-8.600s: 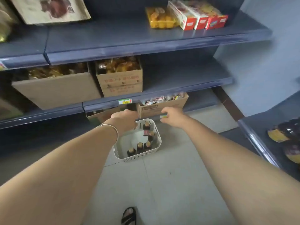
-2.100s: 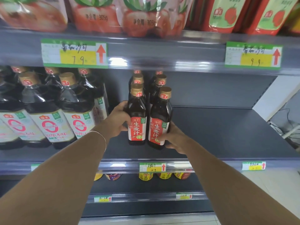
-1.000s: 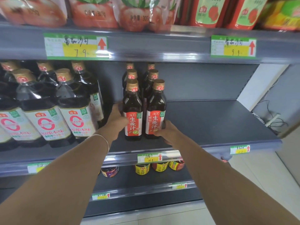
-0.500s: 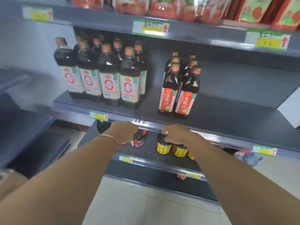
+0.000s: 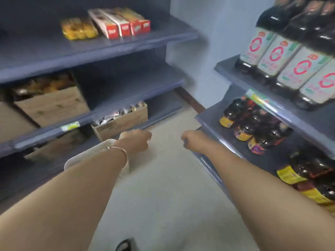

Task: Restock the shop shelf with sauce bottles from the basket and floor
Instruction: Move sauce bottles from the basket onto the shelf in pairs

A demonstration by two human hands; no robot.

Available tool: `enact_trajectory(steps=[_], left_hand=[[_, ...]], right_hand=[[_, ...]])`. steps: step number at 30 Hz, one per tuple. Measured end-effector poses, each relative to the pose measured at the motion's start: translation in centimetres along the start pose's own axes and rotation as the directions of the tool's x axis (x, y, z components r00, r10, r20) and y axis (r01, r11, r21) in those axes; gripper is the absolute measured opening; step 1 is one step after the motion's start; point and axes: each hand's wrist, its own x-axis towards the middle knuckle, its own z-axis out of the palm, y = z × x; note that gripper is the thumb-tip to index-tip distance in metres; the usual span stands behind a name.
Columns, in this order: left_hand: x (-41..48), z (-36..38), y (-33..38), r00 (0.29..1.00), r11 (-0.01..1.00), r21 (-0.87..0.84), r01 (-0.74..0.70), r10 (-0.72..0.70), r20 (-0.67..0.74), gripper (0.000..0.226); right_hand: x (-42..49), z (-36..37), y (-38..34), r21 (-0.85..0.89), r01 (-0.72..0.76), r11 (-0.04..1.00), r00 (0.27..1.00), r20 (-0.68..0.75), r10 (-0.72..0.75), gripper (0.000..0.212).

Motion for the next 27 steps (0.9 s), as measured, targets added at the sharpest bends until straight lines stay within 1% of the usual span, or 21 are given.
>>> enact_trajectory(steps=[2,4,7,10,12,17,22,25,27], left_hand=[[-0.7,1.4,-5.7,0.997,0.996,-0.043,0.081,-0.081,-0.007,0.031],[-0.9,3.0,-11.2,0.991,0.988,-0.085,0.132,-0.132,0.005,0.029],[-0.9,5.3,-18.7,0.971,0.962,-0.138,0.237,-0.231,0.057,0.036],[0.1,8.0,-24.8,0.959,0.955,-0.105,0.277,-0.268,0.093,0.037],[1.3,9.8,-27.6,0.954,0.950,-0.118,0.290,-0.278,0.109,0.038],[5.9,13.9,-31.9,0.941,0.935,-0.153,0.320,-0.295,0.165,0.038],[11.3,18.0,-34.7,0.931,0.924,-0.184,0.337,-0.298,0.211,0.035],[15.6,20.8,-36.4,0.919,0.902,-0.222,0.369,-0.320,0.229,0.036],[18.5,23.2,-36.9,0.908,0.868,-0.292,0.401,-0.335,0.252,0.038]], right_hand=[[3.1,1.3,-5.2,0.025,0.048,0.999,0.998,0.037,-0.048,0.038],[6.2,2.8,-10.3,0.032,0.092,0.995,0.993,0.077,-0.094,0.038],[10.7,5.2,-17.4,0.023,0.157,0.987,0.978,0.133,-0.159,0.038],[14.7,7.6,-23.1,0.025,0.204,0.979,0.963,0.174,-0.206,0.033],[17.2,9.2,-25.7,0.024,0.223,0.975,0.955,0.195,-0.223,0.027],[23.8,13.2,-28.9,0.023,0.246,0.969,0.931,0.273,-0.243,0.028],[30.5,16.9,-29.3,0.018,0.203,0.979,0.918,0.344,-0.197,0.025],[34.8,19.3,-28.9,0.027,0.167,0.986,0.920,0.357,-0.166,0.030],[37.3,21.6,-28.3,0.040,0.122,0.992,0.927,0.352,-0.128,0.034]])
